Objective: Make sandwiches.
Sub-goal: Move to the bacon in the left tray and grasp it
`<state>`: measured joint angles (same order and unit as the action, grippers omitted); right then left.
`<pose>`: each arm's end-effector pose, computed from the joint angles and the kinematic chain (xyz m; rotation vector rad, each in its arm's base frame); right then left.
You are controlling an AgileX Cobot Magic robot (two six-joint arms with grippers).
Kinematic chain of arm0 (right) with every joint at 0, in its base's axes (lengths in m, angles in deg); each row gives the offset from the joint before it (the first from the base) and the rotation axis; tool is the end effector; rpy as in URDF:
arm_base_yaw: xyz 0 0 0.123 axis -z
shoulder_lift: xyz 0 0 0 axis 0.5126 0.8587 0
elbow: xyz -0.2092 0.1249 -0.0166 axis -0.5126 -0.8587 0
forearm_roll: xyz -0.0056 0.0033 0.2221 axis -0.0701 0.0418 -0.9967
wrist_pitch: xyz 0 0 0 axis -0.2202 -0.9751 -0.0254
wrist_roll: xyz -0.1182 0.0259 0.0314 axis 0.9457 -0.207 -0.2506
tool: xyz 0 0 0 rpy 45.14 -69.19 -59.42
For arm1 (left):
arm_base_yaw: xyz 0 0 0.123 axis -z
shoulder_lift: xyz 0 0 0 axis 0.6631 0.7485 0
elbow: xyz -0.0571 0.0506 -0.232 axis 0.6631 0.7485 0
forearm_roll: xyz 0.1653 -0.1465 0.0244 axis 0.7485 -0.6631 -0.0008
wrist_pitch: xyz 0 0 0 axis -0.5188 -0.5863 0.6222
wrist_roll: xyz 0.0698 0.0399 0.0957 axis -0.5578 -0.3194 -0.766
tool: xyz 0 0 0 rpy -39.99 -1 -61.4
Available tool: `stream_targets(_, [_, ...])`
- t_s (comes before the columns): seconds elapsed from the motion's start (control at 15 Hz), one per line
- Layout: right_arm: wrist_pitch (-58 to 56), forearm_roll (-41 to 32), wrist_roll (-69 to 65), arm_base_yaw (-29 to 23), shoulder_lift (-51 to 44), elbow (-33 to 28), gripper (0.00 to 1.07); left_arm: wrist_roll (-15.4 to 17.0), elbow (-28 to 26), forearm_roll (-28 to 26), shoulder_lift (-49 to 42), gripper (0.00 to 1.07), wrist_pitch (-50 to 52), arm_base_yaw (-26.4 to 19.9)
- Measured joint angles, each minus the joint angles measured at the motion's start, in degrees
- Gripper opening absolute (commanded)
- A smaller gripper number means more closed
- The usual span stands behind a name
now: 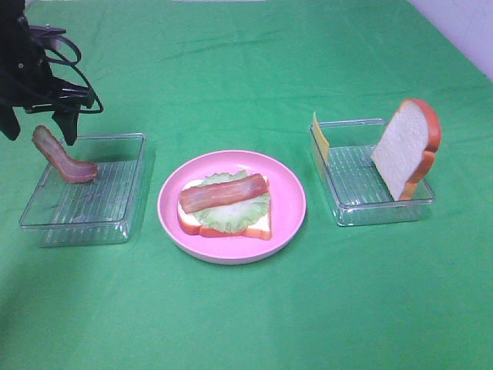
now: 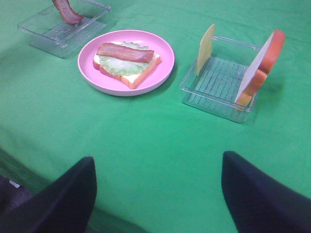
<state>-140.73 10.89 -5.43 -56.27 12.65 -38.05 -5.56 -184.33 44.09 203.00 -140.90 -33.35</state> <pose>0.0284 0.0288 0.2514 -0.5957 1.9491 0.3415 0.3941 -0.0457 0.1361 -0.0038 2.9783 0.0968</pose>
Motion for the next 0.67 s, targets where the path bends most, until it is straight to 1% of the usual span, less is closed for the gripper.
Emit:
stream_targets(0.13, [0.0, 0.0, 0.0, 0.0, 0.0, 0.0, 0.69, 0.0, 0.0, 0.0, 0.9, 0.59, 0.6, 0.0])
stream_targets(0.33, [0.0, 0.0, 0.0, 0.0, 0.0, 0.0, 0.69, 0.0, 0.0, 0.0, 1.1, 0.47, 2.6, 0.0])
stream_targets(0.4, [0.0, 0.0, 0.0, 0.0, 0.0, 0.0, 0.69, 0.0, 0.0, 0.0, 1.1, 0.29, 3.2, 0.0])
stream_targets(0.47, [0.0, 0.0, 0.0, 0.0, 0.0, 0.0, 0.69, 0.0, 0.0, 0.0, 1.1, 0.22, 3.2, 0.0])
stream_targets(0.53, [0.0, 0.0, 0.0, 0.0, 0.0, 0.0, 0.69, 0.0, 0.0, 0.0, 1.1, 0.18, 3.2, 0.0])
stream_targets(0.67, [0.0, 0.0, 0.0, 0.0, 0.0, 0.0, 0.69, 0.0, 0.0, 0.0, 1.1, 0.03, 3.2, 0.0])
